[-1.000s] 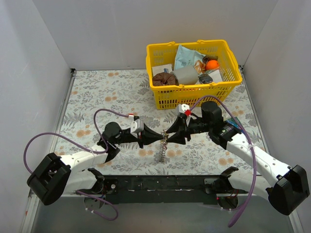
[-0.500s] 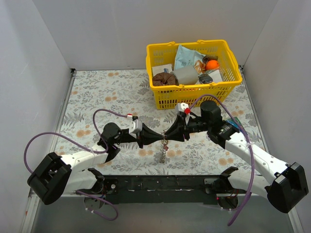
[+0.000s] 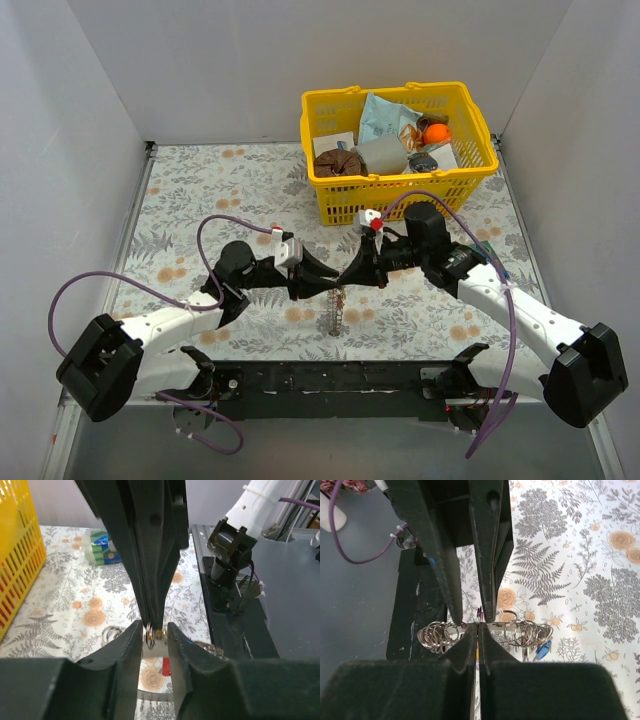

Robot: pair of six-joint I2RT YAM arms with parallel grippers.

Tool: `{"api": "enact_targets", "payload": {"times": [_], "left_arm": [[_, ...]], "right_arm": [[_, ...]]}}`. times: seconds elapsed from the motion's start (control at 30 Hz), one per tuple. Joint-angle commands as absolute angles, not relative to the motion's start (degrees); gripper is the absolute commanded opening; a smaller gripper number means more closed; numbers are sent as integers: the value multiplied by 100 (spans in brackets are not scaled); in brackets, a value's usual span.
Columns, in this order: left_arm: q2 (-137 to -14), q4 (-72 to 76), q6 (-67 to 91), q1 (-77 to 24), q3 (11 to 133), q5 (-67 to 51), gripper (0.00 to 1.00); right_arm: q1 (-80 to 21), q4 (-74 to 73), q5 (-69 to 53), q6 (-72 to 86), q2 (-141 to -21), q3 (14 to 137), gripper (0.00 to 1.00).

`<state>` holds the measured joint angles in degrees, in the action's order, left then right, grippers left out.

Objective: Put the keys on the keyring

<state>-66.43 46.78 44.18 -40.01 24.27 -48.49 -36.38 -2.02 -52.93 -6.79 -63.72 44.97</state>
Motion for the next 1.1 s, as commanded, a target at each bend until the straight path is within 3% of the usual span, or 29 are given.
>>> {"api": "enact_targets", "payload": {"times": [0.0, 0.13, 0.33, 1.07], "left_arm": [[-6276, 3186, 3578, -4052, 3049, -4711, 34], [-6047, 2077, 2955, -4043, 3330, -4421, 45], [-6486, 441, 2181, -4043, 4121, -4517, 44], [-7479, 483, 2092, -4043, 4509, -5651, 37]], "right_arm": [[-3639, -939, -4966, -1159, -6495, 5062, 1], [-3630, -1563, -4817, -1397, -6670, 5247, 1], [-3709, -2099, -4492, -1599, -6899, 5396, 1], [-3920, -2522, -3955, -1679, -6882, 5309, 1]]}}
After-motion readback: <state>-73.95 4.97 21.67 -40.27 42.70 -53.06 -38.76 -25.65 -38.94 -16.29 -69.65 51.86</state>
